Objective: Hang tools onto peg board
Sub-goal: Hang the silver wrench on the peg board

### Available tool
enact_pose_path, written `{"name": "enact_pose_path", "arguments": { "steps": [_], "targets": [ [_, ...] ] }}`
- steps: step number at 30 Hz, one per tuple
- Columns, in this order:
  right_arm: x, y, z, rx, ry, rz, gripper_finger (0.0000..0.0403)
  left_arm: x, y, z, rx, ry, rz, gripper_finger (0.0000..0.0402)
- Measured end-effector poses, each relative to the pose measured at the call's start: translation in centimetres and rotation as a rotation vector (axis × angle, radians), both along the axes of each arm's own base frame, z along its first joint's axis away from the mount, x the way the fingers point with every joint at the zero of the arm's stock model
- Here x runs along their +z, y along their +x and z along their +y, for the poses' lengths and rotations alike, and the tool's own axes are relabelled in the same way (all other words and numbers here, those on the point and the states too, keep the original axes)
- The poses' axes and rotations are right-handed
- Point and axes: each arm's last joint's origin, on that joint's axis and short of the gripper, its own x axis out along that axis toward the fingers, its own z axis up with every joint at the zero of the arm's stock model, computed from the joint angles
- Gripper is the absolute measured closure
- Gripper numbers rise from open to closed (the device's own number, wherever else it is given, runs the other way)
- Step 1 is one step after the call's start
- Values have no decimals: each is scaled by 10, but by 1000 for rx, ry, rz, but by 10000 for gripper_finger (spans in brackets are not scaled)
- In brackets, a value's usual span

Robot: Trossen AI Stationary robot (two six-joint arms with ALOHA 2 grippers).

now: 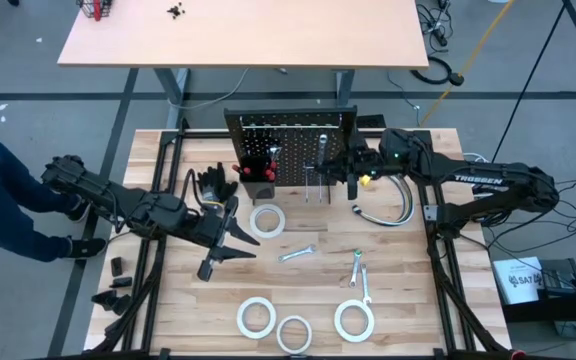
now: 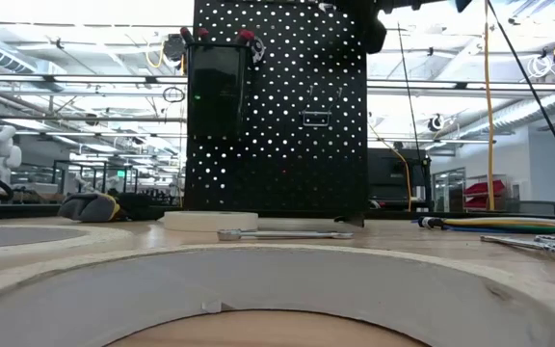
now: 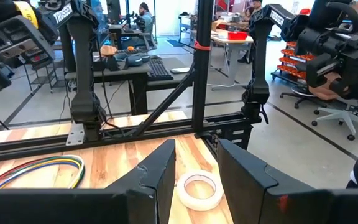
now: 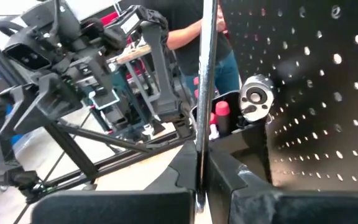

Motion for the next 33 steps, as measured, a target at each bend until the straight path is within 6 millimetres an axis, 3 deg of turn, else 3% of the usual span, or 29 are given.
{"name": "enact_pose_path", "arguments": {
  "steps": [11,33],
  "targets": [
    [-12,10,-6,1,36,39,398,0,0,0,0,4,-3,281],
    [-8,11,-12,-34,174,-10,398,0,0,0,0,-1,-1,281]
  ]
}}
